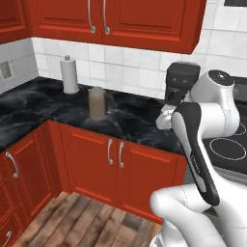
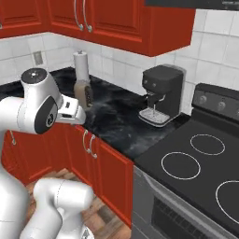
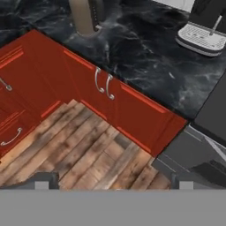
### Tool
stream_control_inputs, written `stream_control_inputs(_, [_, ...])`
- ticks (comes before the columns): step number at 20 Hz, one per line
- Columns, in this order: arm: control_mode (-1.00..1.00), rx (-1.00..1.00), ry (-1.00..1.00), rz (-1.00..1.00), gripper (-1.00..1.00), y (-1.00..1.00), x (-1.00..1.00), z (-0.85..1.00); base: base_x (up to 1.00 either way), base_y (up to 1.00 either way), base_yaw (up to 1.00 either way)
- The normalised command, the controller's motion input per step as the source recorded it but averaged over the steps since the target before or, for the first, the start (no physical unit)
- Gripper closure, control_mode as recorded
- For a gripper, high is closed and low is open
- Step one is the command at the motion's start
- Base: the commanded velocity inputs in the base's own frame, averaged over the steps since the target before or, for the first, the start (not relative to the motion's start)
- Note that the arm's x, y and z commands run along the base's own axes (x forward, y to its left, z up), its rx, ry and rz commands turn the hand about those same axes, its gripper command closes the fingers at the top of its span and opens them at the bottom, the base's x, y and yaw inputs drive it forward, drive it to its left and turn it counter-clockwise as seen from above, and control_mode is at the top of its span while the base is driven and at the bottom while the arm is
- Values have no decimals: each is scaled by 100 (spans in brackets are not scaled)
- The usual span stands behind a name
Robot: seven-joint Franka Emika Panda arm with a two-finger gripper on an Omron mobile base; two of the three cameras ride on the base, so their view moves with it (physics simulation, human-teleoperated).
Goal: Navigate to the electric kettle.
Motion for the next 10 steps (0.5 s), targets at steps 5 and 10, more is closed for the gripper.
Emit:
stream_control_inputs(5, [100,0,0,0,-100,0,0,0,34,100,-37])
stream_control_inputs(10, [100,0,0,0,-100,0,0,0,26,93,-38])
